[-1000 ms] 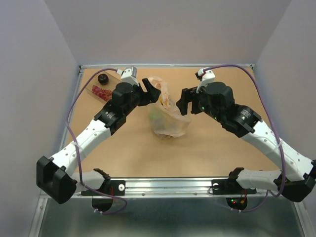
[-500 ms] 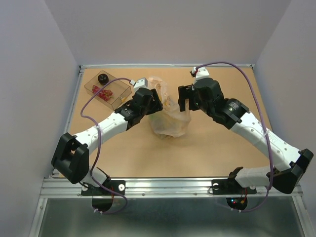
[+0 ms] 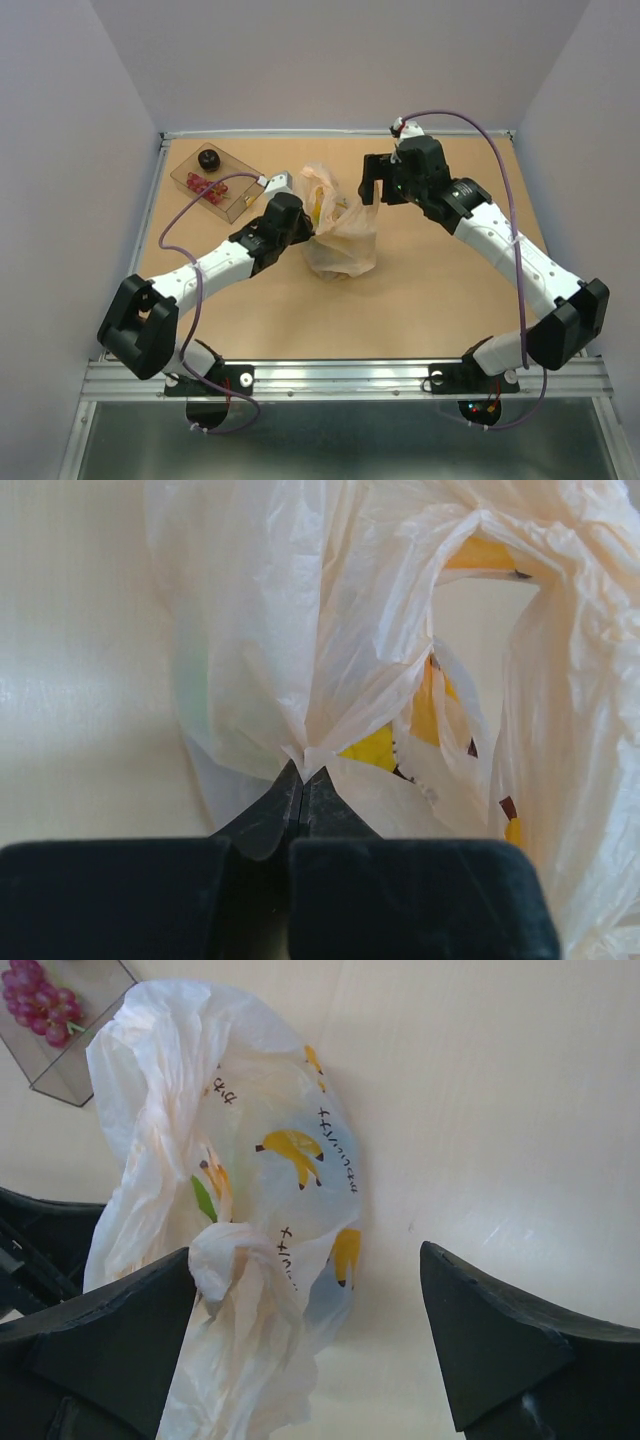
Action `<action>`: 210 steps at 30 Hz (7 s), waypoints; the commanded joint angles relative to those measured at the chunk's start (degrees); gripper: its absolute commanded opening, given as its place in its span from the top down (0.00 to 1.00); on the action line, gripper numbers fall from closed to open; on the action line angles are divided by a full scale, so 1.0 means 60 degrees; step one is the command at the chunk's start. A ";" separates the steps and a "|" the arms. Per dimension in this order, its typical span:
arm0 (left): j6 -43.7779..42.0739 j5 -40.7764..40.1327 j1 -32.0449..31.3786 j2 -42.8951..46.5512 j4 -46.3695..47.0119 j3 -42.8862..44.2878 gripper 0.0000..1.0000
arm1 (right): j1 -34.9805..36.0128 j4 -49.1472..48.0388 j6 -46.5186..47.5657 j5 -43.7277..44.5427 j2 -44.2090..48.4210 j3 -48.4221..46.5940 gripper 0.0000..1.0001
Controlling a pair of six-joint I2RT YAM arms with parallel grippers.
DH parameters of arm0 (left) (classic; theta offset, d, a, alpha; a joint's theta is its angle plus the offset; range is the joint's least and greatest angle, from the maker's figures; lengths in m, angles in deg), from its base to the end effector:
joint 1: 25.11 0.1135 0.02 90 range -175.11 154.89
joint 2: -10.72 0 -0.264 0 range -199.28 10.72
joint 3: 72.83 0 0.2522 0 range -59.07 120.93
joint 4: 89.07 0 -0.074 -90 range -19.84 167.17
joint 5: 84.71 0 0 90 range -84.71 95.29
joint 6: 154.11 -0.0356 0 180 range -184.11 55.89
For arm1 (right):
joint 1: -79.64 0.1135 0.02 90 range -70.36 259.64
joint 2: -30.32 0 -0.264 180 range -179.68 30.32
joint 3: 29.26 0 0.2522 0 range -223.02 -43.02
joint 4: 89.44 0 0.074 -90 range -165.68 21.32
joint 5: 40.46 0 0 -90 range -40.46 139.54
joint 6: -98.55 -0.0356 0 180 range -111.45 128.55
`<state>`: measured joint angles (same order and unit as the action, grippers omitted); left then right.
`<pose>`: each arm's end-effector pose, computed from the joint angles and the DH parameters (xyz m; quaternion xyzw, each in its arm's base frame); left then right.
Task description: Untie the knot of the plastic bag and take out the fruit
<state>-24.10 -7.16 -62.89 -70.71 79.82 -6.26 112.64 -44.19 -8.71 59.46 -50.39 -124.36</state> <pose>0.2594 -0.1913 0.2622 -0.0739 0.8416 -0.2594 0.4679 0.2678 0.1666 0.3808 -0.0764 0.8642 0.1407 0.4770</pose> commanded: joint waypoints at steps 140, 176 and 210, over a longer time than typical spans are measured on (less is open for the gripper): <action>-0.0779 0.2367 0.2239 0.2673 0.2150 -0.2811 0.94 | 0.3320 0.1211 -0.1095 0.1215 0.1162 0.1476 0.33; 0.0437 0.2558 0.2224 0.2277 0.2766 -0.2870 0.82 | 0.3407 -0.2800 -0.2471 -0.0729 -0.0537 0.5735 0.99; 0.0230 0.1019 0.1166 -0.1071 0.2837 0.0990 0.51 | 0.3437 -0.3768 -0.2617 -0.1505 -0.1154 0.6188 0.94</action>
<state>-25.26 -0.54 -61.14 -72.00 89.55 -9.12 132.61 -64.37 -23.90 51.92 -58.15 -89.89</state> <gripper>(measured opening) 0.494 0.065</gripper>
